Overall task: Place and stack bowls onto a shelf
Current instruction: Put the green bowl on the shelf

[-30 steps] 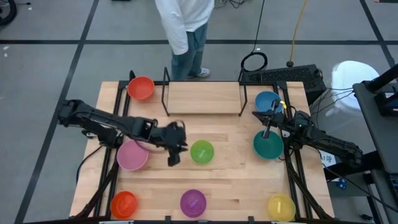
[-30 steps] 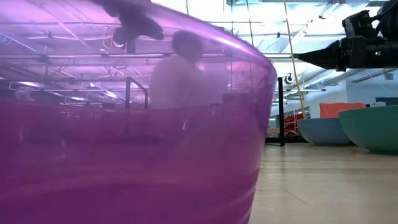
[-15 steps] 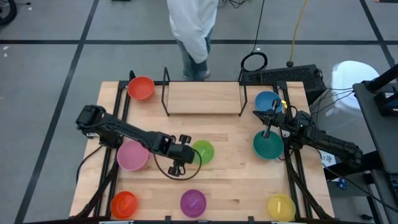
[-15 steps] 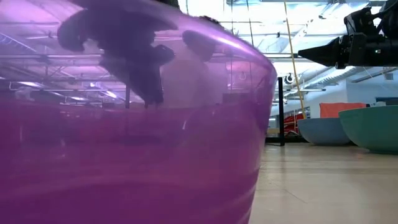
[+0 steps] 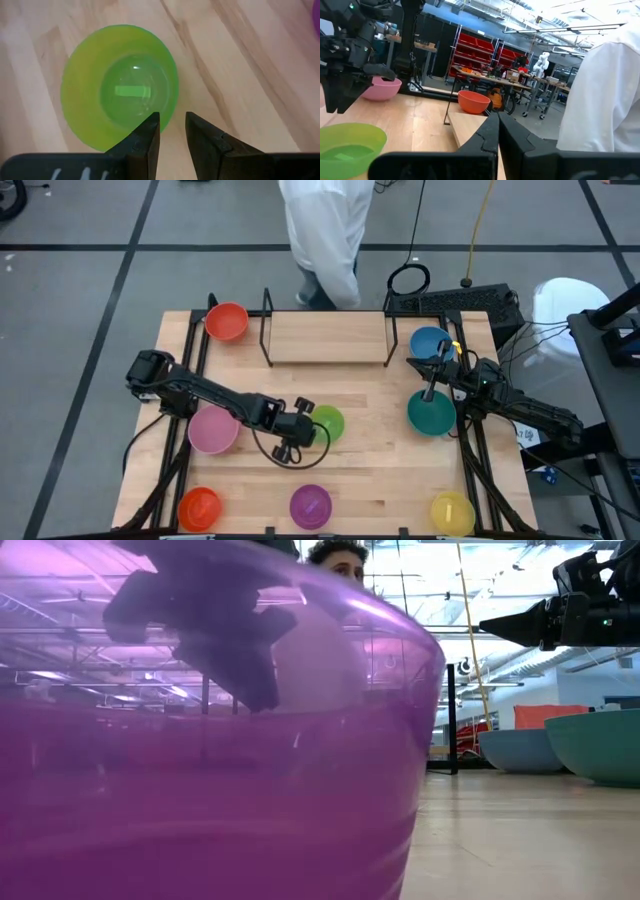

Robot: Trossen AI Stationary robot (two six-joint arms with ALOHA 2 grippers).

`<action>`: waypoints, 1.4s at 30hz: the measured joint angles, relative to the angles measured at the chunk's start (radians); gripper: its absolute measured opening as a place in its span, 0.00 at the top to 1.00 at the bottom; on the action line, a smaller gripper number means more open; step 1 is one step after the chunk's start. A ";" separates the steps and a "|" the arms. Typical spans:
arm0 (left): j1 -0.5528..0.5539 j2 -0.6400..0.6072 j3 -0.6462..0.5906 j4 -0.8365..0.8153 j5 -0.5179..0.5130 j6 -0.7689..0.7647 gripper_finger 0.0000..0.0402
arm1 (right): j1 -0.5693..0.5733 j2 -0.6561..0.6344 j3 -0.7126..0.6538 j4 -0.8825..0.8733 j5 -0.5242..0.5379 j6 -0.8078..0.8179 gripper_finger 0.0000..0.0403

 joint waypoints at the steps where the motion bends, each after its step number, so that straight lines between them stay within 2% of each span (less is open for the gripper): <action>1: 0.000 0.000 0.000 0.000 -0.005 0.011 0.75 | 0.000 0.000 0.000 0.000 0.000 0.000 1.00; 7: 0.004 0.023 0.000 0.014 -0.006 0.072 0.75 | 0.000 0.000 0.000 0.000 0.000 0.000 1.00; 25: 0.023 0.123 -0.001 0.094 -0.004 0.092 0.76 | 0.000 0.000 0.000 -0.026 0.002 0.001 1.00; 29: 0.039 0.142 -0.001 0.098 -0.003 0.069 0.81 | 0.000 0.000 0.000 -0.031 0.002 0.001 1.00; 34: 0.062 0.159 0.002 0.117 -0.003 -0.027 0.97 | 0.000 0.000 0.000 -0.038 0.001 0.001 1.00; 38: 0.076 0.164 0.002 0.138 -0.007 -0.105 0.98 | 0.000 0.001 0.000 -0.044 0.001 0.001 1.00; 42: 0.081 0.150 0.012 0.148 -0.018 -0.117 0.98 | 0.000 0.002 0.000 -0.045 -0.001 0.001 1.00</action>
